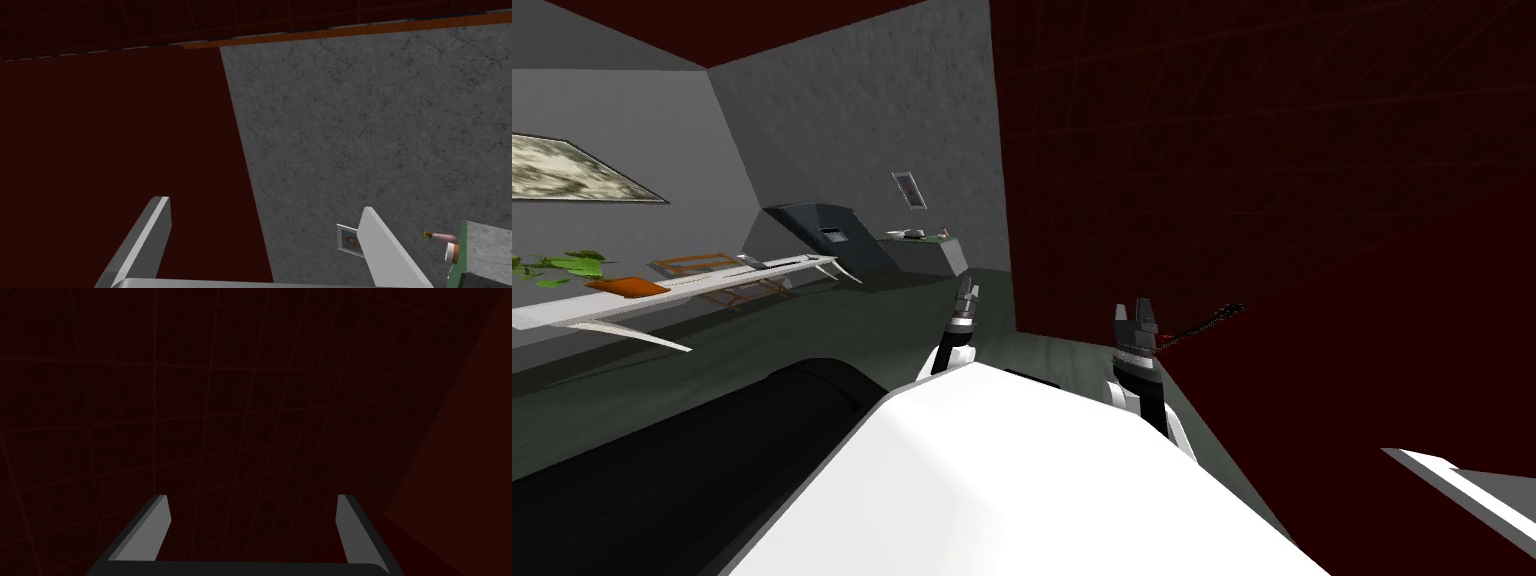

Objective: Push the door open

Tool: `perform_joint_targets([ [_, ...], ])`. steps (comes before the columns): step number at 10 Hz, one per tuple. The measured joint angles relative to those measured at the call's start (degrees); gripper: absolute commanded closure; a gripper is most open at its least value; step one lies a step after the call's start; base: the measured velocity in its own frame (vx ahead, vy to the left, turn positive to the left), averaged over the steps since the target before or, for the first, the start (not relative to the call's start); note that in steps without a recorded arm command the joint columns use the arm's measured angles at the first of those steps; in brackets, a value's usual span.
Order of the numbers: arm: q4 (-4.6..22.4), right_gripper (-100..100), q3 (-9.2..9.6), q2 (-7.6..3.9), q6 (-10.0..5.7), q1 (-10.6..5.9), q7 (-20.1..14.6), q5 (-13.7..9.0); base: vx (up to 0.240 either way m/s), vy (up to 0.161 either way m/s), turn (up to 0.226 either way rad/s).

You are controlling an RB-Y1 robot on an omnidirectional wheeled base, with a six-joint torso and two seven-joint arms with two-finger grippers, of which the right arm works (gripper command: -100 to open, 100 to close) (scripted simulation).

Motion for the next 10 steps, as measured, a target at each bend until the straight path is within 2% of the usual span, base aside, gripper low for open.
perform_joint_targets([
  [2, 1.6, -100, -0.66, -0.7, 1.15, -0.8, -0.7, 0.8, 0.114, 0.237, -0.235],
  [4, 2.6, -100, -0.41, -0.73, 2.58, -1.16, -1.1, 2.2, 0.138, 0.258, -0.205],
  [10, 6.1, -100, -1.14, -1.88, 6.45, -2.35, -2.8, 5.4, 0.089, 0.215, -0.219],
])
